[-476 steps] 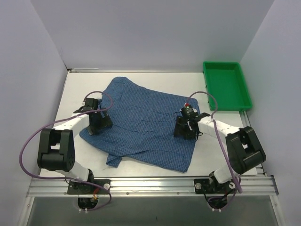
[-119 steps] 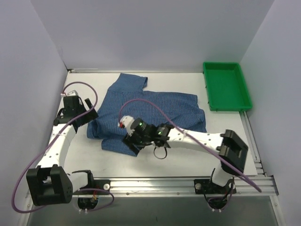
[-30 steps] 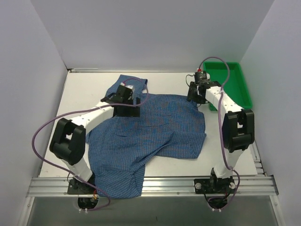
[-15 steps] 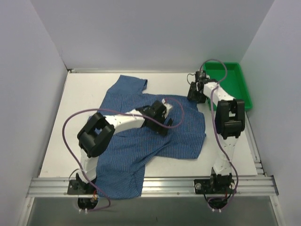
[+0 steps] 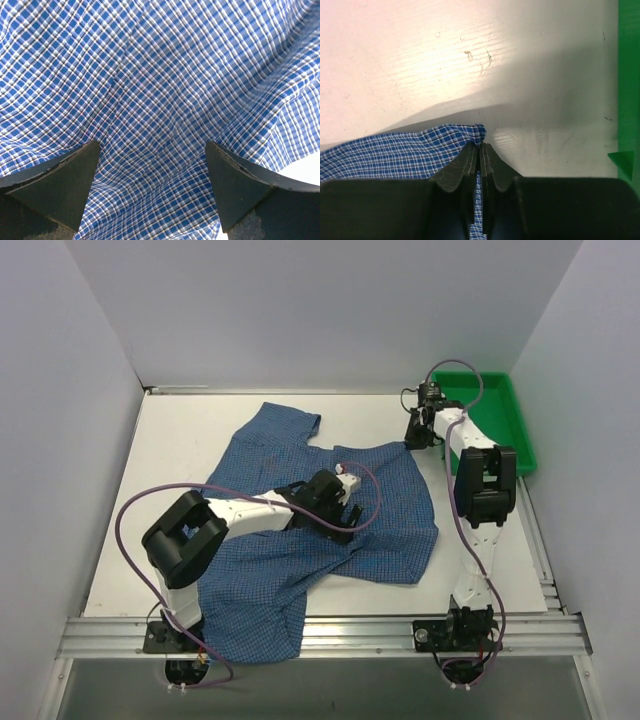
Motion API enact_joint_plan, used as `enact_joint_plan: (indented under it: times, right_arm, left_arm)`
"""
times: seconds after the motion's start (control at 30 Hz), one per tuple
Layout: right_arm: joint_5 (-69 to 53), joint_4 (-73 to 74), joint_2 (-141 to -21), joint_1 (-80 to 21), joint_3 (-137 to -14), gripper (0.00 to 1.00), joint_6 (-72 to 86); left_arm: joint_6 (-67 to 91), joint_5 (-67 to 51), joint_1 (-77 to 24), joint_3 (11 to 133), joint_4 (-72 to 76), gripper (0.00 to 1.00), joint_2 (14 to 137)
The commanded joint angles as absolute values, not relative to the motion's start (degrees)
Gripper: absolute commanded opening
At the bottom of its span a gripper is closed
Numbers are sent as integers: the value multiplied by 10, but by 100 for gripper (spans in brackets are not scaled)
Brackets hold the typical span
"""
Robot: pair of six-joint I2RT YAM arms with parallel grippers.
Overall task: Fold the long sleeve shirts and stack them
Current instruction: Fold the shirt
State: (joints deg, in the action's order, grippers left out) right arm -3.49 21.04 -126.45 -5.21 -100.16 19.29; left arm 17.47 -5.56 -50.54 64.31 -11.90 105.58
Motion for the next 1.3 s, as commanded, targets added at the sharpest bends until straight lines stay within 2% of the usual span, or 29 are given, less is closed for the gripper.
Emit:
enact_joint_plan:
  times: [0.0, 0.1, 0.13, 0.2, 0.23, 0.33, 0.4, 0.6, 0.8, 1.03, 1.27]
  right_arm:
    - [-26, 231, -1252, -49, -1042, 5, 177]
    - [14, 234, -1238, -49, -1056, 5, 166]
    - [25, 237, -1235, -48, -1056, 9, 165]
    - [47, 250, -1217, -50, -1049, 23, 170]
    - [51, 254, -1207, -50, -1039, 37, 171]
    - [56, 257, -1149, -60, -985, 53, 180]
    - [57, 258, -1116, -68, -949, 56, 191]
    - [37, 257, -990, -125, -795, 56, 256]
    - [7, 239, -949, -184, -680, 53, 308]
    - [-31, 184, -979, -183, -606, 51, 337]
    - [-54, 174, -1050, -138, -634, 52, 336]
  left_arm:
    - [212, -102, -515, 597, -191, 97, 1064]
    - [221, -90, -514, 599, -193, 97, 1050]
    - [228, -72, -513, 611, -197, 97, 1044]
    - [236, -54, -505, 628, -213, 98, 1035]
    - [246, -39, -500, 648, -218, 98, 1023]
    - [272, -26, -462, 669, -223, 98, 987]
    - [286, -40, -436, 685, -222, 98, 969]
    - [307, -38, -329, 721, -229, 97, 957]
    - [310, -33, -243, 769, -231, 97, 1053]
    - [328, -24, -187, 819, -237, 97, 1147]
    - [361, -30, -120, 827, -244, 97, 1187]
